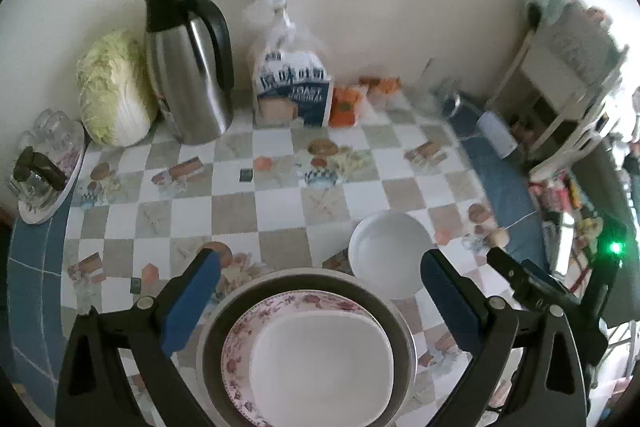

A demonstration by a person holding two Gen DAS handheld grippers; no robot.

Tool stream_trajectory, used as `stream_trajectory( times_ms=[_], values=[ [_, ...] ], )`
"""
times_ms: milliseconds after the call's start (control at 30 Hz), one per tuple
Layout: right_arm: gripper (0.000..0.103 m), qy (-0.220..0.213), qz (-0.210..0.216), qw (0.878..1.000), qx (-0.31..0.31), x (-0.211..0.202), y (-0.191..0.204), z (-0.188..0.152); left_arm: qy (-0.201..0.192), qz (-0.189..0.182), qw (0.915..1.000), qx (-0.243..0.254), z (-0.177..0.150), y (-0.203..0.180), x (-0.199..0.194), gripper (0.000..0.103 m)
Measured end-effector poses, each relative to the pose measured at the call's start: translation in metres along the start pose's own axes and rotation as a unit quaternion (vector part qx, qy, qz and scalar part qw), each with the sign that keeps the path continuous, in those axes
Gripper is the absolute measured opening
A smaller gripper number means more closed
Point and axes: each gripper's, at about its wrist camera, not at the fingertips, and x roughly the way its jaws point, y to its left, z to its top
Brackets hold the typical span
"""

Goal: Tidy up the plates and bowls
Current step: 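Move both grippers to the rim of the large white round bowl, then close both grippers on the large white round bowl's rim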

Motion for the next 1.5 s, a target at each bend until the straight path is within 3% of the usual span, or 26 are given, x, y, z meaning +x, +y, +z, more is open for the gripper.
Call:
stream_trajectory(
  times_ms=[133, 267, 500, 633, 767, 900, 1100, 1367, 1500],
  values=[
    [0.103, 0.031, 0.000, 1.000, -0.006, 0.028, 0.005, -0.005, 0.043, 0.054, 0.9963, 0.051, 0.007, -0.022, 0.031, 0.100],
    [0.103, 0.066, -0.005, 0.998, -0.011, 0.059, 0.007, -0.012, 0.089, 0.050, 0.9921, 0.072, 0.007, -0.036, 0.061, 0.100],
    [0.096, 0.084, -0.010, 0.996, -0.026, 0.085, 0.014, -0.017, 0.121, 0.063, 0.9872, 0.082, 0.013, -0.050, 0.104, 0.099],
    [0.086, 0.094, -0.013, 0.995, -0.031, 0.097, 0.018, -0.019, 0.138, 0.076, 0.9843, 0.080, 0.019, -0.052, 0.123, 0.087],
    [0.077, 0.106, -0.005, 0.994, -0.023, 0.107, 0.018, -0.022, 0.149, 0.085, 0.9827, 0.069, 0.023, -0.050, 0.138, 0.085],
    [0.055, 0.114, -0.003, 0.993, -0.025, 0.115, 0.021, -0.025, 0.163, 0.083, 0.9806, 0.070, 0.020, -0.054, 0.152, 0.070],
    [0.037, 0.112, 0.023, 0.993, -0.011, 0.118, 0.021, -0.026, 0.171, 0.079, 0.9798, 0.067, 0.014, -0.060, 0.161, 0.064],
    [0.031, 0.102, 0.012, 0.995, -0.003, 0.113, 0.013, -0.026, 0.172, 0.078, 0.9795, 0.071, 0.008, -0.070, 0.160, 0.064],
    [0.030, 0.095, -0.019, 0.995, -0.014, 0.106, -0.001, -0.024, 0.174, 0.066, 0.9800, 0.071, 0.003, -0.078, 0.160, 0.064]
  ],
)
